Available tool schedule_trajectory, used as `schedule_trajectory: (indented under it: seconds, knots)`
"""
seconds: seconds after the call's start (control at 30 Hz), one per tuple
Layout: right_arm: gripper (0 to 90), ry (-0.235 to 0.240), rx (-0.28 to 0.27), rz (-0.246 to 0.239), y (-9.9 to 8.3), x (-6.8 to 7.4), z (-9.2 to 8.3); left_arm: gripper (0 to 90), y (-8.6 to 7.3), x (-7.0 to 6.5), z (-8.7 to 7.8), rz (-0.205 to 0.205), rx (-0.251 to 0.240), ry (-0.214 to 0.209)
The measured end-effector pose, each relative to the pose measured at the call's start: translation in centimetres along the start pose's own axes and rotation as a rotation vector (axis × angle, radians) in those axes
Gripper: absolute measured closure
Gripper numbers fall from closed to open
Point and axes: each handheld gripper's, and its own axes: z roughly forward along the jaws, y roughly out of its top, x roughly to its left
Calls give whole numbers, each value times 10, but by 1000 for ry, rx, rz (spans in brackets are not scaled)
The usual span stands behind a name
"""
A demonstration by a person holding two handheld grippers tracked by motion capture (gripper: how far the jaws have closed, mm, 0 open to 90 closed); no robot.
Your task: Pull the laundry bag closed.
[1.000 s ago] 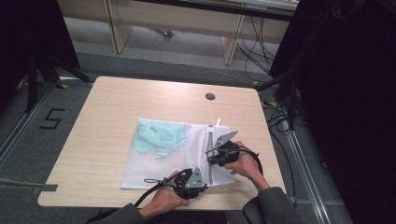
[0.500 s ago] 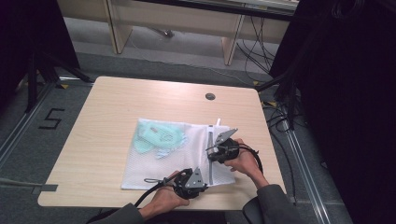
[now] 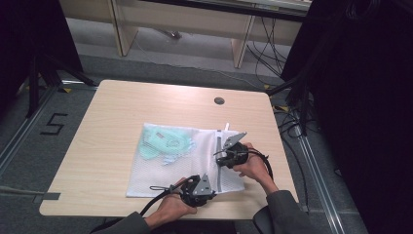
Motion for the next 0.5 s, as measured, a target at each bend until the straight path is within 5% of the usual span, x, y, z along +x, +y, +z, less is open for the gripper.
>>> schedule_trajectory:
  seconds: [0.5]
  knots:
    - [863, 3, 1, 5, 4, -7, 1, 890, -1, 1, -1, 12, 9, 2]
